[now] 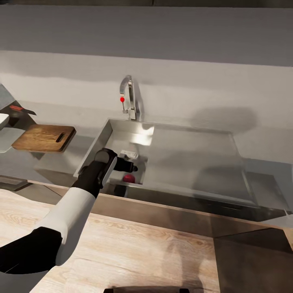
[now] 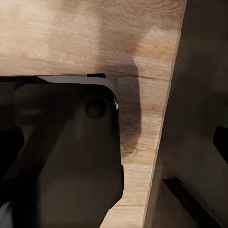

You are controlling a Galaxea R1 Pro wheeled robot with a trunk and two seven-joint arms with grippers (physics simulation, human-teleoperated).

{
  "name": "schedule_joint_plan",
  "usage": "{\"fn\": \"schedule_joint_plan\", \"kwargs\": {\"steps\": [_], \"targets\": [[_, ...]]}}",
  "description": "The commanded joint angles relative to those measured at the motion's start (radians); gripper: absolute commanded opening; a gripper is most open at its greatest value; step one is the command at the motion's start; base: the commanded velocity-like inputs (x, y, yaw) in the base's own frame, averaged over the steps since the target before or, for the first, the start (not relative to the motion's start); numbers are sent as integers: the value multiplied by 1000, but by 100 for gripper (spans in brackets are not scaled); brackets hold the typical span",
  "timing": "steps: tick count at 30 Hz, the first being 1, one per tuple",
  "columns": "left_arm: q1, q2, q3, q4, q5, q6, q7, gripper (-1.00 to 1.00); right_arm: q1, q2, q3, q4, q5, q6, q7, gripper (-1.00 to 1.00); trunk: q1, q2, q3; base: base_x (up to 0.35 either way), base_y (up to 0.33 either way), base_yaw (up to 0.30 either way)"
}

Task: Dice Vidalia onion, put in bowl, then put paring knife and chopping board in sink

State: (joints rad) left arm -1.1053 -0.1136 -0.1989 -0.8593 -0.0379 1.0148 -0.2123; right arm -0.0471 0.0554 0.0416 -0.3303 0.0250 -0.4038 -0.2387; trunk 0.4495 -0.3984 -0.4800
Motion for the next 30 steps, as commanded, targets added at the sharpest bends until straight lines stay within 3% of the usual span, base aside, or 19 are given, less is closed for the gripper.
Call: {"fn": "schedule_joint_plan", "kwargs": {"steps": [1, 30], "targets": [[-1, 0, 0, 1, -4, 3, -4, 100, 0, 0, 5, 0, 3, -1, -8, 100, 1, -2, -1, -3, -1, 0], [-1, -3, 0, 92, -4, 4, -4, 100, 0, 0, 6, 0, 3, -1, -8, 100, 1, -2, -1, 0, 0, 0]]}}
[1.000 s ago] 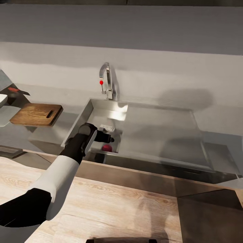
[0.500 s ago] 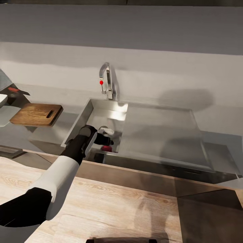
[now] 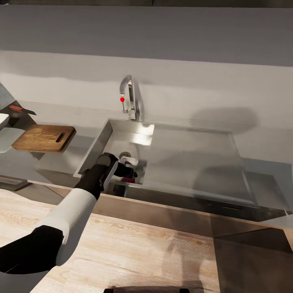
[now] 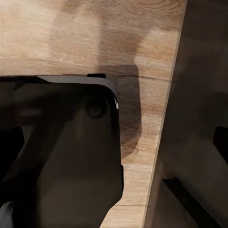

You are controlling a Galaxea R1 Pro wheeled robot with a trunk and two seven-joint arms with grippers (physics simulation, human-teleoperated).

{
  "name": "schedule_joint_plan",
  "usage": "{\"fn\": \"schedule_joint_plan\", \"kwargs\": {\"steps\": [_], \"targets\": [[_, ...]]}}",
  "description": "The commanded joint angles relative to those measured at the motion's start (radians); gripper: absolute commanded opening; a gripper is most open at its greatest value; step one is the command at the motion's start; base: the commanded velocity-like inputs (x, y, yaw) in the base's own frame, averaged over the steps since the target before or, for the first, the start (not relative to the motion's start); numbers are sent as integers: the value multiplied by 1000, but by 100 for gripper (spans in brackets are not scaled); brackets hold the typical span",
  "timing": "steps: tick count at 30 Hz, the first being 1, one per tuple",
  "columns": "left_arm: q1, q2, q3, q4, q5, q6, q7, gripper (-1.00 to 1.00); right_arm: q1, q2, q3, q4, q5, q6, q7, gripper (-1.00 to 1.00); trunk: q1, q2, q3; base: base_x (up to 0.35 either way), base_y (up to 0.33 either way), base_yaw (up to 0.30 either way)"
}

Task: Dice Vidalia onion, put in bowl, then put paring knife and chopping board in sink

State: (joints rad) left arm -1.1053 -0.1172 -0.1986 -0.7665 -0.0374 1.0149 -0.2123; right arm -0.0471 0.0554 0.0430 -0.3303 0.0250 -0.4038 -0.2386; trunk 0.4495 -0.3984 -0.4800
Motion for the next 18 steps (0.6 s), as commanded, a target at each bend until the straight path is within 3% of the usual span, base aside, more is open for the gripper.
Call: {"fn": "schedule_joint_plan", "kwargs": {"steps": [1, 18], "targets": [[-1, 0, -1, 6, -4, 4, -4, 100, 0, 0, 5, 0, 3, -1, -8, 100, 1, -2, -1, 0, 0, 0], [-1, -11, -2, 54, -4, 4, -4, 100, 0, 0, 4, 0, 3, -1, -8, 100, 1, -2, -1, 0, 0, 0]]}}
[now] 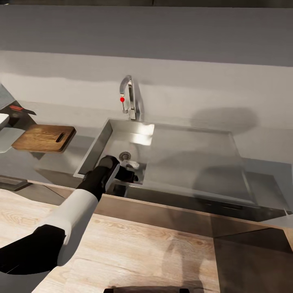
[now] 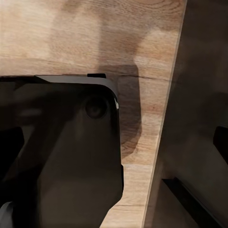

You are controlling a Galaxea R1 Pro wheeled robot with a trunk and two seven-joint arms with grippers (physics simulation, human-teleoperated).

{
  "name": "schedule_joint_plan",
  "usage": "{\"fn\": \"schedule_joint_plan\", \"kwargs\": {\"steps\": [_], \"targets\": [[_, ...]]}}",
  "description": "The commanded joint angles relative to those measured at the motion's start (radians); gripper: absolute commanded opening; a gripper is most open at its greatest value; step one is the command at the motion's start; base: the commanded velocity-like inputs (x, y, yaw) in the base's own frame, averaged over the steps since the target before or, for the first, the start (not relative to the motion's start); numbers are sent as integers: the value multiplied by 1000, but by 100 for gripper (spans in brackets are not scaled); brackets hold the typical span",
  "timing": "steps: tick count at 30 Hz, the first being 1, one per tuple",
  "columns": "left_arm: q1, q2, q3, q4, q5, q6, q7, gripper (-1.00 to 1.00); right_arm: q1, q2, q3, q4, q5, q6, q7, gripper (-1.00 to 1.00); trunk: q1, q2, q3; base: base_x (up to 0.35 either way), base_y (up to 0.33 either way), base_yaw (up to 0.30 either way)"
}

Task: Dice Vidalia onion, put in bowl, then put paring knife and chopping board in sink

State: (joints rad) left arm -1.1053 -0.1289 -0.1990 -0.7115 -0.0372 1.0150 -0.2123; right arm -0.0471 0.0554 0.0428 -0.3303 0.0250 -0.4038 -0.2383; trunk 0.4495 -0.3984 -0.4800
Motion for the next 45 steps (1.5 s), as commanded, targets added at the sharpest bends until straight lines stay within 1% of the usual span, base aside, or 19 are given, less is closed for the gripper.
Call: {"fn": "schedule_joint_plan", "kwargs": {"steps": [1, 9, 15, 16, 29, 38, 40, 41, 45], "targets": [[-1, 0, -1, 5, -4, 4, -4, 100, 0, 0, 5, 0, 3, -1, -8, 100, 0, -2, -1, 0, 0, 0], [-1, 1, 0, 34, -4, 4, -4, 100, 0, 0, 5, 0, 3, -1, -9, 100, 0, -2, -1, 0, 0, 0], [-1, 1, 0, 38, -4, 4, -4, 100, 0, 0, 5, 0, 3, -1, -9, 100, 0, -2, -1, 0, 0, 0], [-1, 1, 0, 38, -4, 4, -4, -100, 0, 0, 5, 0, 3, -1, -9, 100, 0, -2, -1, 0, 0, 0], [-1, 1, 0, 39, -4, 4, -4, -100, 0, 0, 4, 0, 3, -1, -9, 100, 0, -2, -1, 0, 0, 0], [-1, 4, 9, 18, -5, 4, -4, -100, 0, 0, 5, 0, 3, -1, -9, 100, 0, -2, -1, 0, 0, 0], [-1, 6, 10, -4, -5, 3, -4, -100, 0, 0, 5, 0, 3, -1, -9, 100, 0, -2, -1, 0, 0, 0], [-1, 9, 10, -34, -6, 3, -4, -100, 0, 0, 5, 0, 2, -1, -8, 100, 0, -2, -1, 0, 0, 0], [-1, 17, 11, -98, -6, 3, -4, -100, 0, 0, 5, 0, 2, -1, -8, 100, 0, -2, -1, 0, 0, 0]]}}
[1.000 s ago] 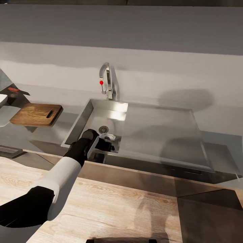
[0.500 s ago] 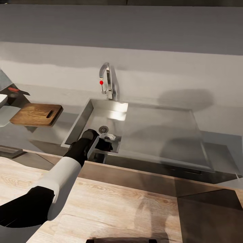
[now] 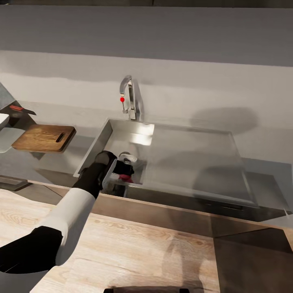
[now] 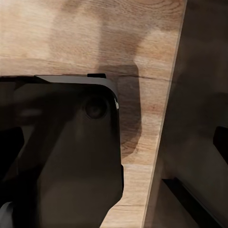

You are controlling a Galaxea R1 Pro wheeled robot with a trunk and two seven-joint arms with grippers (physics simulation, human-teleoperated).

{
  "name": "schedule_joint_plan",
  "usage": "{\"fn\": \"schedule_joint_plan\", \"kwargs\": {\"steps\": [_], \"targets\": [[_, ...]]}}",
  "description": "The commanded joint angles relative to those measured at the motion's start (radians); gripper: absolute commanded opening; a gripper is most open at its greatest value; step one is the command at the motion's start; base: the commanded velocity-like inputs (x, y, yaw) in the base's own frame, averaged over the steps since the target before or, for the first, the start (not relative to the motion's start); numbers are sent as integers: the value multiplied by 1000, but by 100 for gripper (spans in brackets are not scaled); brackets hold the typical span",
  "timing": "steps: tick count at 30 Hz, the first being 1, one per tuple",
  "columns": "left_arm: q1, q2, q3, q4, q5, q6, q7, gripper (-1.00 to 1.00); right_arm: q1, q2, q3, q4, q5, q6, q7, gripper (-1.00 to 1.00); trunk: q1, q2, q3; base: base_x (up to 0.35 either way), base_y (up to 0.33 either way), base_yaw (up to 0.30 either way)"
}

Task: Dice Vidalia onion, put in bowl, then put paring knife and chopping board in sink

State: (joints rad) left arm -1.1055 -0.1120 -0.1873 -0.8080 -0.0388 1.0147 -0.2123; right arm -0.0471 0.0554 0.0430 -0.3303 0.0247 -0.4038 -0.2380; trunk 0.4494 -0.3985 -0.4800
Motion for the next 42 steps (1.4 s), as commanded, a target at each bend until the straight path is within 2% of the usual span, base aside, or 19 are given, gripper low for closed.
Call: {"fn": "schedule_joint_plan", "kwargs": {"steps": [1, 9, 13, 25, 32, 34, 38, 42], "targets": [[-1, 1, -1, -12, -4, 4, -4, -100, 0, 0, 5, 0, 3, -1, -8, 100, 1, -1, -1, 0, 0, 0], [-1, 7, -4, -248, -6, 4, -4, -100, 0, 0, 4, 0, 3, -1, -9, 100, 1, -1, -1, 0, 0, 0], [-1, 10, -6, -325, -7, 3, -4, -100, 0, 0, 4, 0, 3, -1, -8, 100, 1, -1, -1, 0, 0, 0], [-1, 90, -6, -627, -6, 4, -4, -100, 0, 0, 5, 0, 3, -1, -8, 100, 1, -1, -1, 0, 0, 0], [-1, 100, -6, -661, -4, 4, -4, -100, 0, 0, 7, 0, 4, -2, -7, 100, 1, -1, -1, 0, 0, 0], [4, 112, 6, -666, -7, 1, -6, -100, 0, 9, 9, 0, 9, -4, -7, 100, 1, -1, -1, 0, 0, 0], [4, 111, 10, -667, -7, 1, -6, -100, 0, 9, 9, 0, 9, -5, -7, 100, 1, -1, -1, 0, 0, 0], [4, 117, 31, -685, -7, 1, -6, -100, 0, -2, 10, 0, 8, -4, -7, 100, 1, -1, -1, 0, 0, 0]]}}
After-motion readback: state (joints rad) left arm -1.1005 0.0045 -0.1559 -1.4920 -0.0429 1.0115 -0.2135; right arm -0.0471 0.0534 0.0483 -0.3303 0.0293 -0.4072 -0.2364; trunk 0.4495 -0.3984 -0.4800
